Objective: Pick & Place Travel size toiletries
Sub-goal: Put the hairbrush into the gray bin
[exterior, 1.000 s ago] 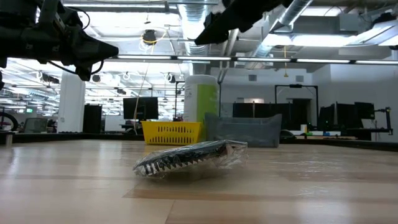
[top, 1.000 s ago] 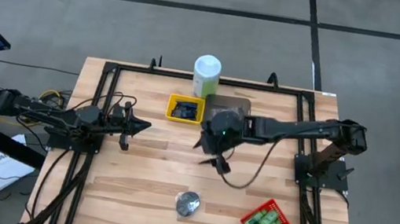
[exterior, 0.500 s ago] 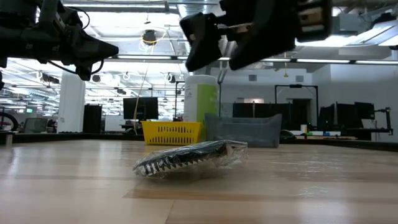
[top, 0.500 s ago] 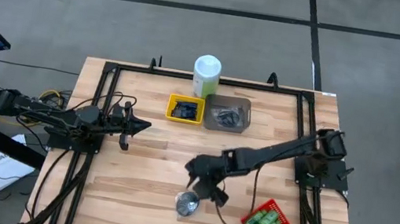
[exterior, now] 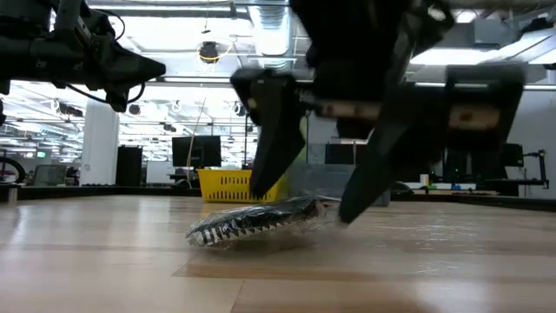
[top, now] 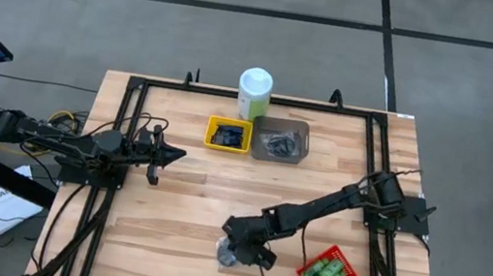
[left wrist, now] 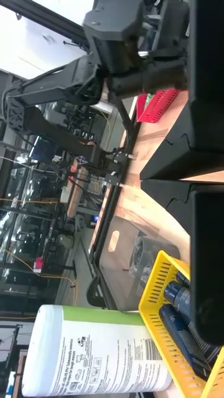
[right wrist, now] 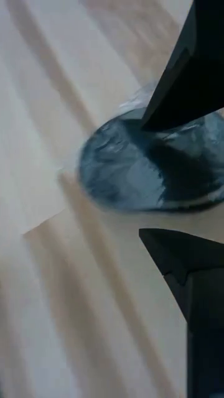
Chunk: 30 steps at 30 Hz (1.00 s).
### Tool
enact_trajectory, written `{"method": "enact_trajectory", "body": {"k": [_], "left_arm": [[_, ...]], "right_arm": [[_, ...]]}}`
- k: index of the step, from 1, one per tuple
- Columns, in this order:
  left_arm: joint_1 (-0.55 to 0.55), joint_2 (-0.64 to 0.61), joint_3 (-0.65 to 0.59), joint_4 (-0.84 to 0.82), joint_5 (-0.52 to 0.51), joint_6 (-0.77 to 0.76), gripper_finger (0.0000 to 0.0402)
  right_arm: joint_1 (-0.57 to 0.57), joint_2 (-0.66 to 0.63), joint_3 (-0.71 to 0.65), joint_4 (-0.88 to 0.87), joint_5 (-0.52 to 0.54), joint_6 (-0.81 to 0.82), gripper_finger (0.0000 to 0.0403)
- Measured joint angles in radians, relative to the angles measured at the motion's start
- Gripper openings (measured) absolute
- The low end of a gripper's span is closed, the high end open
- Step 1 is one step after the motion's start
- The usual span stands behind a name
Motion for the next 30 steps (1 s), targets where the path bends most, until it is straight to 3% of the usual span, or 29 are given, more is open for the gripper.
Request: {"method": "enact_trajectory", "body": {"k": [9,22,30], "left_arm": [[0.000,0.000,0.000,0.002,0.000,0.000,0.0000],[0.000,0.000,0.000,0.008,0.000,0.000,0.0000],[0.000,0.000,0.000,0.008,0.000,0.000,0.0000]], "right_arm": [[-0.006,0.051,0.005,0.035,0.127,0.087,0.0248],[-0.007,0.052,0.004,0.054,0.172,0.257,0.0019],[-0.017,-0.009,-0.004,0.011,0.179,0.254,0.0003]]}}
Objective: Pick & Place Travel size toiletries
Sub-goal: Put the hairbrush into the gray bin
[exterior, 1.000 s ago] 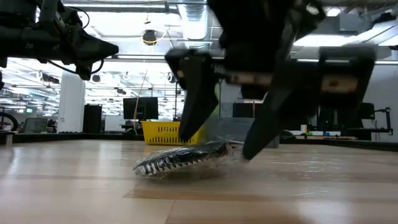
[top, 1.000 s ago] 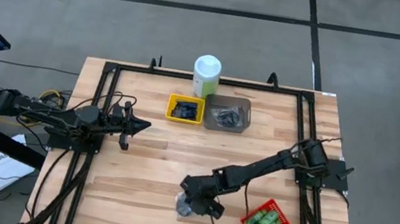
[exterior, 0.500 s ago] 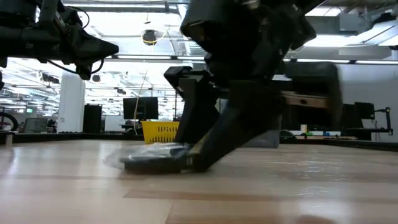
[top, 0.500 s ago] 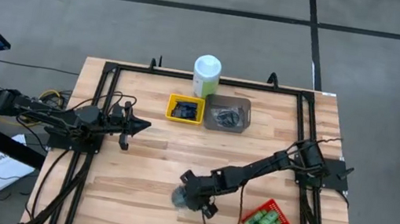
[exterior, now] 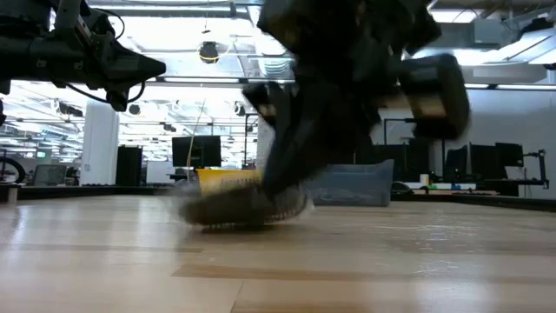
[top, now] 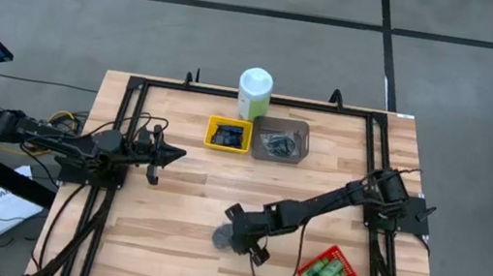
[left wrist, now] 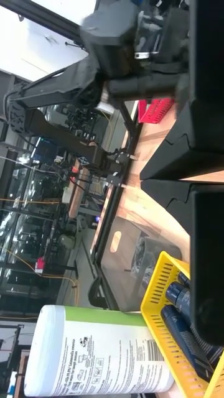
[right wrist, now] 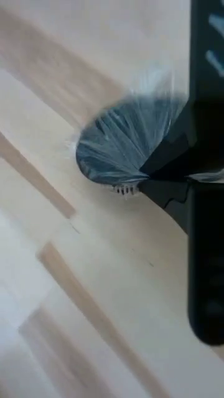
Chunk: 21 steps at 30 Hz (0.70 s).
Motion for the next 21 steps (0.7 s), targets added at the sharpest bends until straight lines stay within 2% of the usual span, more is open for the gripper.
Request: {"method": "enact_trajectory", "body": {"k": [10,21], "left_arm": [[0.000,0.000,0.000,0.002,0.000,0.000,0.0000],[0.000,0.000,0.000,0.007,0.000,0.000,0.0000]], "right_arm": [[-0.144,-0.232,0.002,-0.097,0.003,-0.035,0.0001],[-0.411,-0.502,0.003,-0.463,0.072,-0.090,0.0000]]}}
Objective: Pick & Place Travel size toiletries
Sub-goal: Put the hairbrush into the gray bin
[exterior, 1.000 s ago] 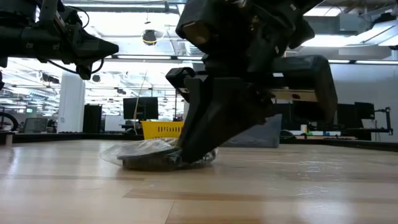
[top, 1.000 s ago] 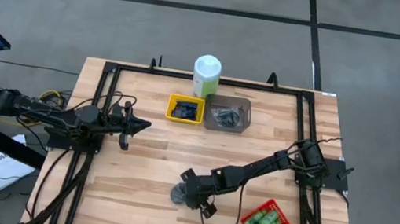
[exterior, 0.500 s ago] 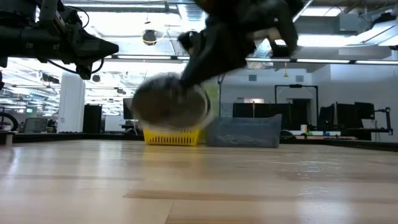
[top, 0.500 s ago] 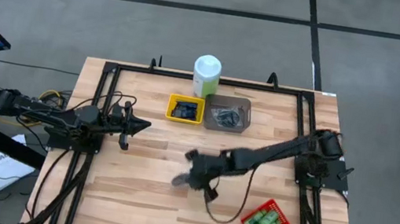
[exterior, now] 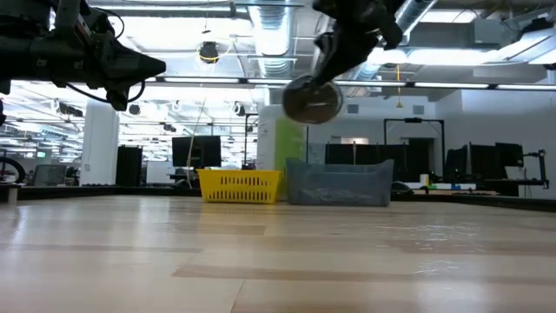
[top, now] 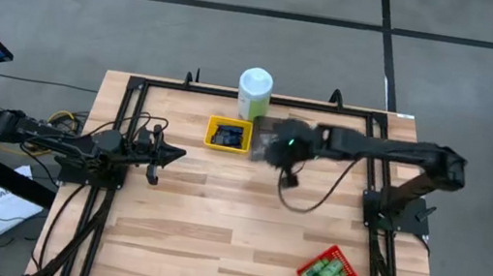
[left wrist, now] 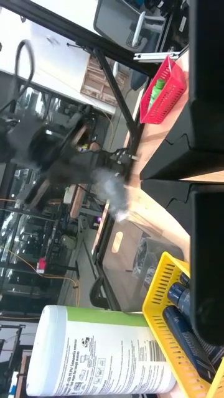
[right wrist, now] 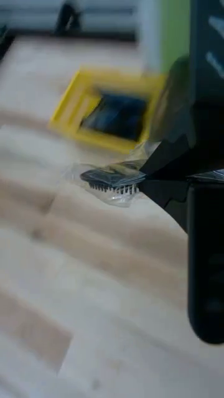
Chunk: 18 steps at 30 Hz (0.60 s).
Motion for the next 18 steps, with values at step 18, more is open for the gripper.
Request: {"method": "enact_trajectory", "body": {"k": [18], "left_arm": [[0.000,0.000,0.000,0.014,0.000,0.000,0.0000]], "right_arm": [[-0.319,0.140,0.001,-0.018,0.006,0.091,0.0000]]}}
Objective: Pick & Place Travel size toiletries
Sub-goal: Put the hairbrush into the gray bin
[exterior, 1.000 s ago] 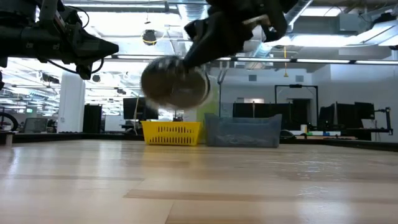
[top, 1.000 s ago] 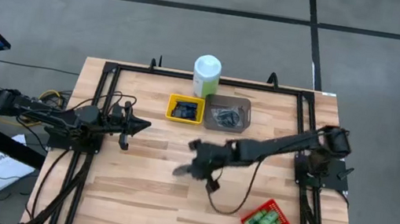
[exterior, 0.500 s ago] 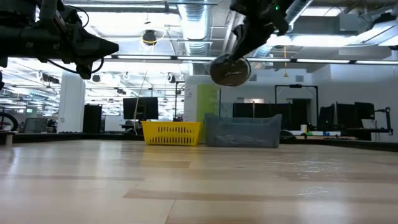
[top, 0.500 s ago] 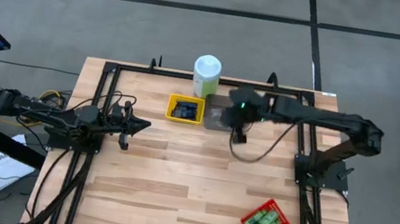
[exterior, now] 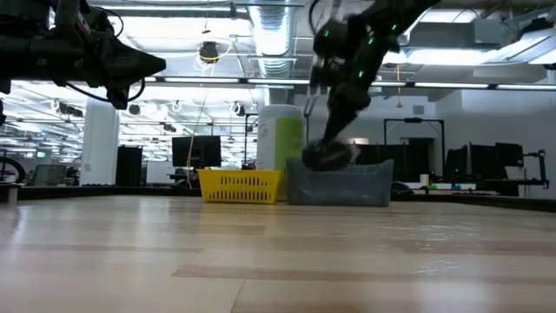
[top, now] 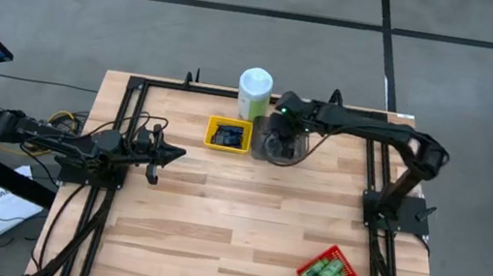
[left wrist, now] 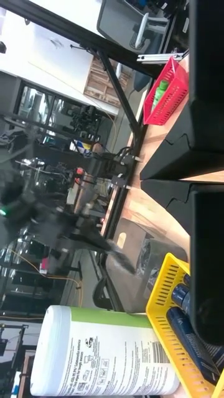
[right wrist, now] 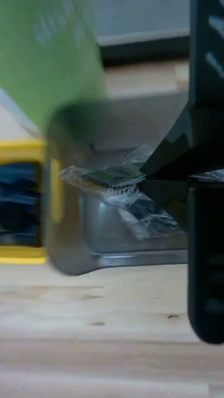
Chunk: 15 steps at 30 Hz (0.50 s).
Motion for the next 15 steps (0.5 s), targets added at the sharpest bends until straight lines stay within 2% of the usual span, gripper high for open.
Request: {"method": "enact_trajectory", "body": {"k": [8,12,15], "left_arm": [[0.000,0.000,0.000,0.001,0.000,0.000,0.0000],[0.000,0.000,0.000,0.003,0.000,0.000,0.0000],[0.000,0.000,0.000,0.006,0.000,0.000,0.0000]], "right_arm": [[-0.029,0.126,0.000,0.011,-0.001,0.057,0.0012],[-0.037,0.129,0.000,-0.006,-0.001,0.067,0.0051],[-0.034,0.112,0.000,-0.010,-0.002,0.067,0.0100]]}}
